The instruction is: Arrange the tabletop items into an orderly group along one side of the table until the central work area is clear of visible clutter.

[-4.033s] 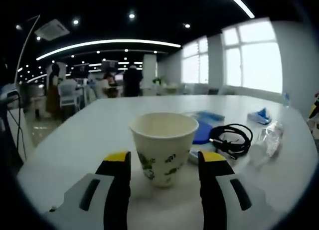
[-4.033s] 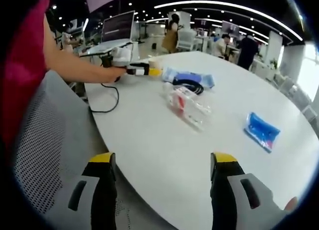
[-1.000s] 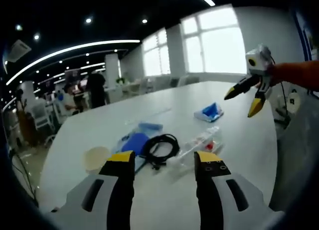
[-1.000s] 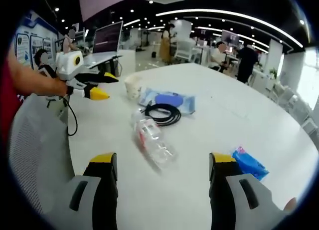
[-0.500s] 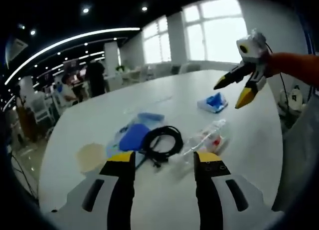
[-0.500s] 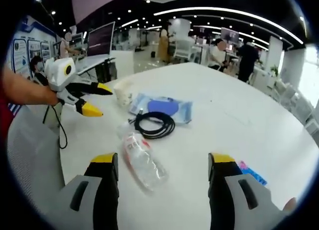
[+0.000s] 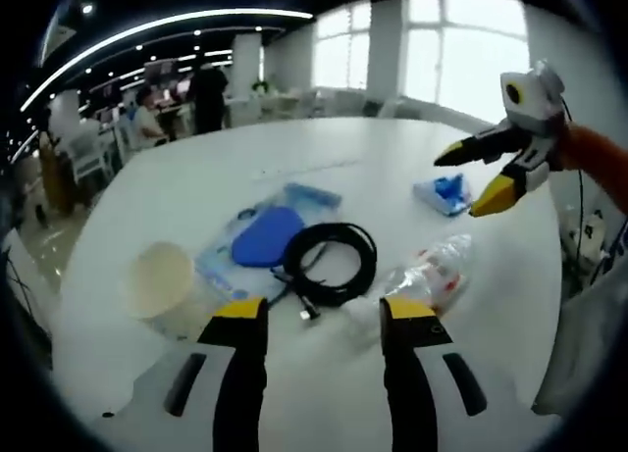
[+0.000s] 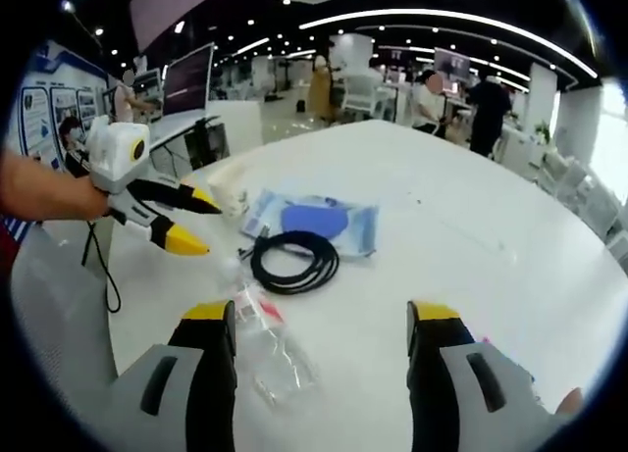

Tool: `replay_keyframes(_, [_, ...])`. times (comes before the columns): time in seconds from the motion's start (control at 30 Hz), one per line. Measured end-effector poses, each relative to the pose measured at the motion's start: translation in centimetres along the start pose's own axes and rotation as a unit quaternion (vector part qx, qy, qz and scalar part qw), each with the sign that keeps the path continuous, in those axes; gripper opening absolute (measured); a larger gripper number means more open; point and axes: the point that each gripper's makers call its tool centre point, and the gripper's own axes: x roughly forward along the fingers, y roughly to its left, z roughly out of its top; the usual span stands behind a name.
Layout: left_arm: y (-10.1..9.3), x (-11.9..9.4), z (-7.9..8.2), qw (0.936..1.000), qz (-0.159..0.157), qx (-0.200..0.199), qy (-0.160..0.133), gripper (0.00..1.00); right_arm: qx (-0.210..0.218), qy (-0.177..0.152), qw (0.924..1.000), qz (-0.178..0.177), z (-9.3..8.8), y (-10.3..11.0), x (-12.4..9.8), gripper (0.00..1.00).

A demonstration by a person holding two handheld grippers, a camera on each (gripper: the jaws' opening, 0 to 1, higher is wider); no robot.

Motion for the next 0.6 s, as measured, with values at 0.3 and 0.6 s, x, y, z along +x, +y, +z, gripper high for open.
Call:
replay_keyframes(0.3, [1.0,1.9,-0.4,0.9986,0.016,-0.034,0.036,0.39,-0.002,0.007,0.9999,0.01,0.7,-0.1,1.9,0.69])
replay_keyframes(0.6, [1.4,3.0,-1.2,0.9953,0.03,-0.067,0.062,0.35,0.004,0.009,0.9998,0.016,1.4,0.0,4.1,0.66])
